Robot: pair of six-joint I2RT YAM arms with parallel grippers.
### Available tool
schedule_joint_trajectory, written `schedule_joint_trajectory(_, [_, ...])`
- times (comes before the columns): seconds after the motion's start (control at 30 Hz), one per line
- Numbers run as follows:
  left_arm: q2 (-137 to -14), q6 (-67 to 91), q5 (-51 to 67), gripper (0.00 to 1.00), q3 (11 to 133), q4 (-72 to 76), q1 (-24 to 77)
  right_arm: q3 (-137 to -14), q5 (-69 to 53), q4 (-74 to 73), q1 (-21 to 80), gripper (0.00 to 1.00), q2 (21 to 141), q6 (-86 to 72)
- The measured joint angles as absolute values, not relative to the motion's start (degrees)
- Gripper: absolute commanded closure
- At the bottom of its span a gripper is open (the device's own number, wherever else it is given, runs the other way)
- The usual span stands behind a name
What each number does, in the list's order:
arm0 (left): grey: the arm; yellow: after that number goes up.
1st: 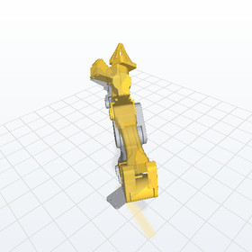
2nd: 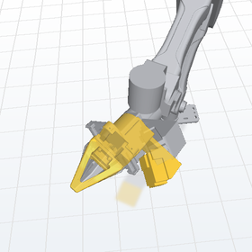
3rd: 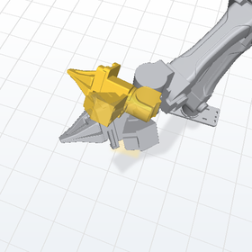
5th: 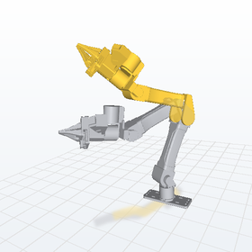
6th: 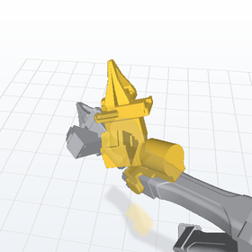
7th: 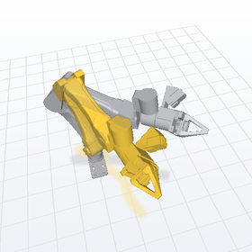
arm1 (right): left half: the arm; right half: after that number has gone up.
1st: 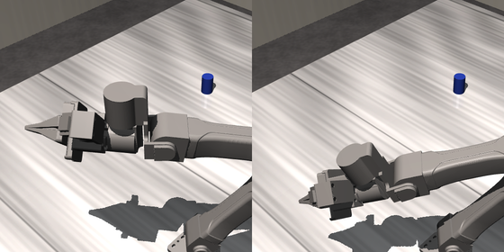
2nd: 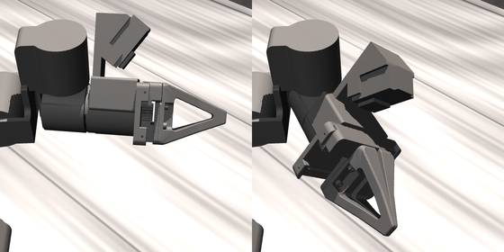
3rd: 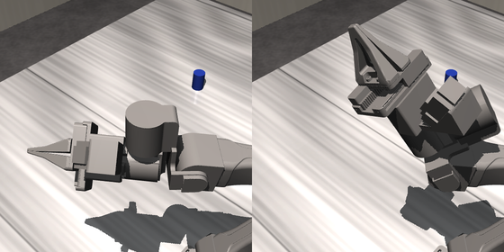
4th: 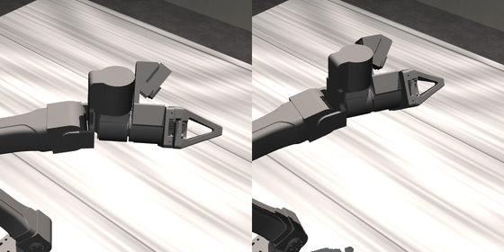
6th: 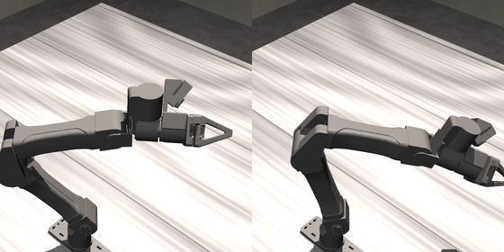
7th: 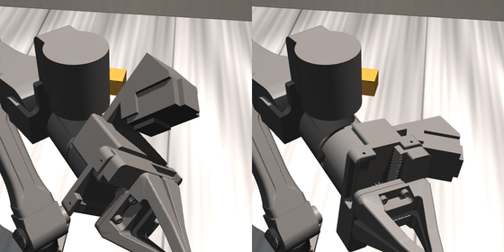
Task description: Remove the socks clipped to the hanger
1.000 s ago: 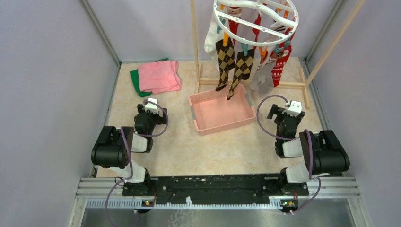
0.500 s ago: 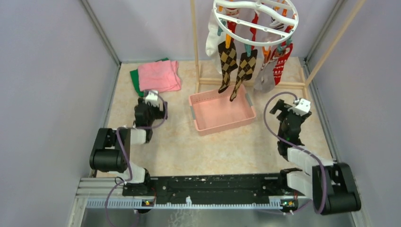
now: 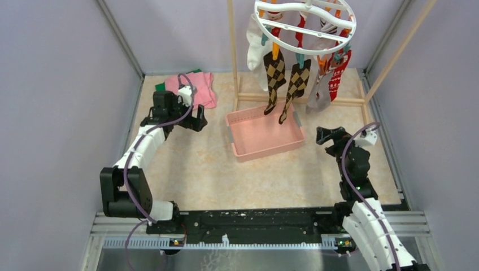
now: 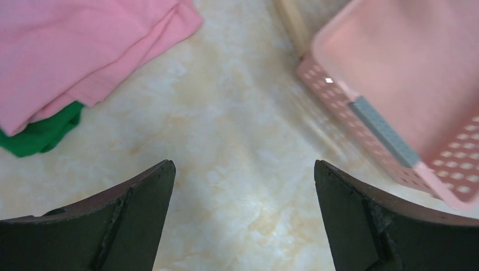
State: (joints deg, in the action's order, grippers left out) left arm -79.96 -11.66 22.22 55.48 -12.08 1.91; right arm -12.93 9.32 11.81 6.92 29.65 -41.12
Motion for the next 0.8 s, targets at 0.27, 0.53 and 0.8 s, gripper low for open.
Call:
schedule_joint_trajectory(0.27, [-80.1,-11.8,36.6,0.01,70.3,-25.9,2.4,-24.9,14.6,1.4,31.8,0.01,34.4,-31.7])
schedule_joint_trajectory(0.53, [-83.1,-10.7,39.6,0.01,85.1,-32.2,8.7,-46.3,22.4,2.3,45.4,0.13,54.6,-19.3])
schedule_joint_trajectory(0.8, [-90.4,-8.9,39.7,0.01,99.1,-37.8,13.8,-59.9,24.5,7.9,45.6,0.29,71.7,-12.0])
